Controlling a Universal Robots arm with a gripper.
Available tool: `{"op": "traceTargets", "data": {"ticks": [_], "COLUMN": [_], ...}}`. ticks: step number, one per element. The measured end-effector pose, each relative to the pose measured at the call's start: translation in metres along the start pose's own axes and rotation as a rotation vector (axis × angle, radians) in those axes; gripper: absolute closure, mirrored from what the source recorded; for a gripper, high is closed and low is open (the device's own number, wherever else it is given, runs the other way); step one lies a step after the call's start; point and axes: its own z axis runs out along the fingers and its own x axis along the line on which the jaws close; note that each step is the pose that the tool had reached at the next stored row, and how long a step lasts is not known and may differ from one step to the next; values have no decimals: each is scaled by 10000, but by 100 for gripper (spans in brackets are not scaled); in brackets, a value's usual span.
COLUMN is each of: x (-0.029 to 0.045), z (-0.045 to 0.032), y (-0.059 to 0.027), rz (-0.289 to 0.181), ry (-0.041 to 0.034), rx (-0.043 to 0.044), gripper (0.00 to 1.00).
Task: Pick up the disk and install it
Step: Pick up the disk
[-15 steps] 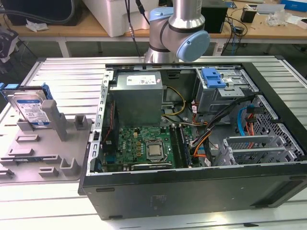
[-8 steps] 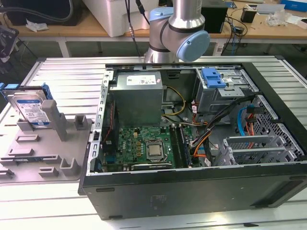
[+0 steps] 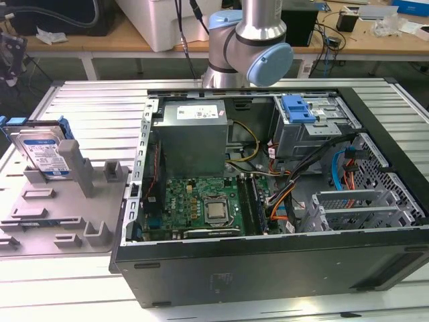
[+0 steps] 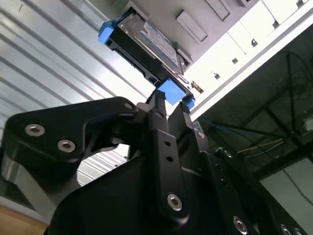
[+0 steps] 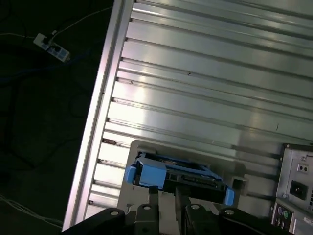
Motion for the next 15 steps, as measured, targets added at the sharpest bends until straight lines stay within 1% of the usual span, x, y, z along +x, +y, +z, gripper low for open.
{"op": "traceTargets", "data": {"ticks": [2,4,6,7,8,10,14,15], "x": [0,0,0,0,0,0,0,-1], "z": [0,0,0,0,1,1,5,12], "y": [0,0,0,-1,0,0,0,-1], "rz": [-430,-1138,-1504,-1689,-1906,-2309,-3126,-3627], "ry": [17,46,62,69,77,94,124,146], "rx": [4,11,15,16,19,23,32,37], "gripper": [64,64,63,57,57,44,44,44]}}
